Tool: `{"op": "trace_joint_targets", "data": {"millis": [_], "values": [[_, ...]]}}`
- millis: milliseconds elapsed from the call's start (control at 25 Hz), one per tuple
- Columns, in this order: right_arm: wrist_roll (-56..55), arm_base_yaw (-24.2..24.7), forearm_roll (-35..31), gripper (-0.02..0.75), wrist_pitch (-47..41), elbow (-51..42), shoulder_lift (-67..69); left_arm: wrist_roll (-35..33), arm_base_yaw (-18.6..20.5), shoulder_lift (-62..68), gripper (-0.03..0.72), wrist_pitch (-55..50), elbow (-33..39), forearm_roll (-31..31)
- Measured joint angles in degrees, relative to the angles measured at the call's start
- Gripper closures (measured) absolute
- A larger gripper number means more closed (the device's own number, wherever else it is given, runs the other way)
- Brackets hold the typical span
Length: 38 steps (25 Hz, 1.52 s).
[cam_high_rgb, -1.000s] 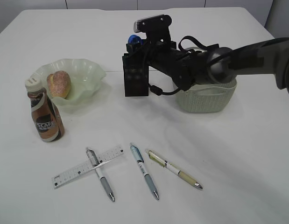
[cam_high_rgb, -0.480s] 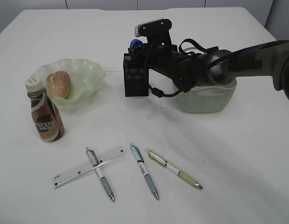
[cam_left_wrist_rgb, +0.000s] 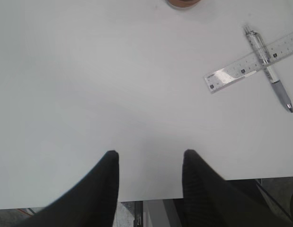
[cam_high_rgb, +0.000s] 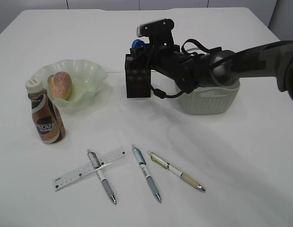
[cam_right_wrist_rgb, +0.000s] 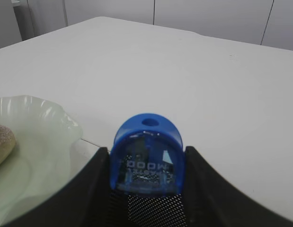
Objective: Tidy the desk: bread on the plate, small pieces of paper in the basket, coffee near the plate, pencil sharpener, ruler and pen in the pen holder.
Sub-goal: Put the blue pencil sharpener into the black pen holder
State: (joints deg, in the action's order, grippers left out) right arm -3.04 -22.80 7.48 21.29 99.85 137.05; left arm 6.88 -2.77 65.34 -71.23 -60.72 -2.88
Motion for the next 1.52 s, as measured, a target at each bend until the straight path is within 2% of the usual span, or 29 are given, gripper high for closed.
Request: {"op": "trace_joint_targets", "data": {"millis": [600,920,1200,1520], "values": [[0.0,0.0,-0.1,0.386,2.93,0.0,0.07,0.0,0.0,0.0,0.374,0.0,0.0,0.0],[0.0,0.0,-0.1,0.383,-0.24,0.0,0.21,0.0,0.0,0.0,0.38,0.0,0.0,0.0],[-2.69,0.0,-0.1,0.282,-1.45,0.0,0.21,0.0,0.0,0.0,0.38,0.0,0.0,0.0],[-2.93,0.0,-0.1,0.268,-2.26,0.0,0.21,0.0,0.0,0.0,0.38,0.0,0.0,0.0]]}}
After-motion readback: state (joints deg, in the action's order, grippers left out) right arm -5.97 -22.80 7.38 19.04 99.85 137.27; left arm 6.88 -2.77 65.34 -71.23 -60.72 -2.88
